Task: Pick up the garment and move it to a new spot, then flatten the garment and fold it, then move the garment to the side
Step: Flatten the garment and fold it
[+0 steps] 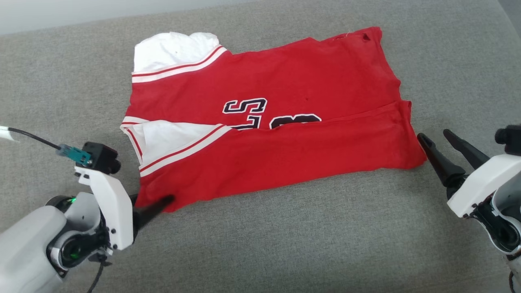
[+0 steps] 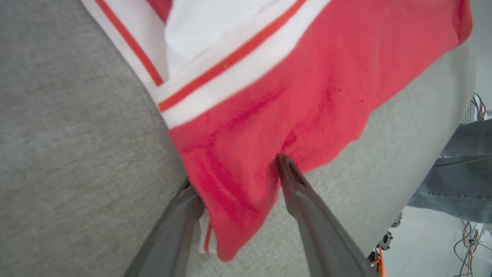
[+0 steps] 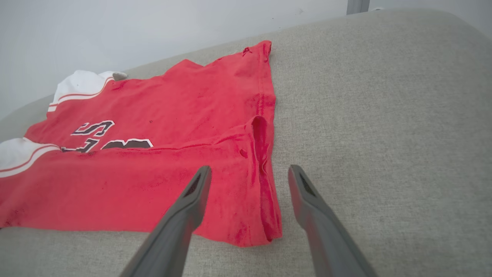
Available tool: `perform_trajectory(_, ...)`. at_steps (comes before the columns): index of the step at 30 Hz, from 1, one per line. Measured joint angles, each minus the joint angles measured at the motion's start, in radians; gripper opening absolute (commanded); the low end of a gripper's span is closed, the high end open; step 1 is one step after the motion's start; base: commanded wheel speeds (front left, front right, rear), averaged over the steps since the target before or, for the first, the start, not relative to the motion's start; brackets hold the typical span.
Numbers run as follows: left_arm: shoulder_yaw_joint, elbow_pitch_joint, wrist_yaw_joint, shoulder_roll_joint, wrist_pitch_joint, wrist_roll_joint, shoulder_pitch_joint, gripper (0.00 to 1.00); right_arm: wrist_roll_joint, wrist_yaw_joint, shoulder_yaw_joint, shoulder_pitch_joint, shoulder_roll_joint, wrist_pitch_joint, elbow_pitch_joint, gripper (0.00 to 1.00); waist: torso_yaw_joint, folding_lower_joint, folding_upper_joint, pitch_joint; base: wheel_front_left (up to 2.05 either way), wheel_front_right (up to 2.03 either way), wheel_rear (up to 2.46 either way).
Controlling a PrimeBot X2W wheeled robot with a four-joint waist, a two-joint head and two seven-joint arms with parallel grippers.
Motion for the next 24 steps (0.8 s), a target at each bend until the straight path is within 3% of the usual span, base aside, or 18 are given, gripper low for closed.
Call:
perform_trajectory(1, 0.004, 0.013, -0.005, -0.006, -0.007, -0.008, -0.002, 0.00, -0.012, 0.000, 0.005, -0.003, -0.002, 0.007, 0.001, 1.00, -0.003, 0.0000, 0.0000, 0.000, 0.00, 0.00, 0.00)
perform_trajectory(9, 0.005, 0.053, -0.039, -0.036, -0.036, -0.013, -0.008, 0.00, -0.141, 0.000, 0.113, -0.065, -0.062, 0.145, 0.030, 1.00, -0.001, 0.0000, 0.0000, -0.002, 0.00, 0.00, 0.00)
perform_trajectory(14, -0.005, 0.043, -0.047, -0.058, -0.061, 0.016, -0.008, 0.00, -0.156, 0.000, 0.171, -0.133, -0.061, 0.243, 0.080, 1.00, 0.017, 0.0000, 0.0000, -0.001, 0.00, 0.00, 0.00)
perform_trajectory(20, -0.008, 0.043, -0.059, -0.094, -0.104, 0.041, -0.012, 0.00, -0.165, 0.000, 0.238, -0.197, -0.057, 0.272, 0.193, 1.00, 0.052, 0.0000, 0.0000, 0.012, 0.00, 0.00, 0.00)
perform_trajectory(21, -0.008, 0.046, -0.059, -0.101, -0.112, 0.044, -0.013, 0.00, -0.157, 0.000, 0.249, -0.207, -0.057, 0.276, 0.208, 0.81, 0.058, 0.0000, 0.0000, 0.015, 0.00, 0.00, 0.00)
perform_trajectory(23, -0.010, 0.052, -0.063, -0.114, -0.123, 0.049, -0.015, 0.00, -0.156, 0.000, 0.268, -0.229, -0.063, 0.279, 0.237, 0.01, 0.070, 0.0000, 0.0000, 0.019, 0.00, 0.00, 0.00)
perform_trajectory(24, -0.011, 0.056, -0.065, -0.118, -0.132, 0.050, -0.016, 0.00, -0.155, 0.000, 0.275, -0.238, -0.061, 0.274, 0.250, 0.00, 0.075, 0.0000, 0.0000, 0.020, 0.00, 0.00, 0.00)
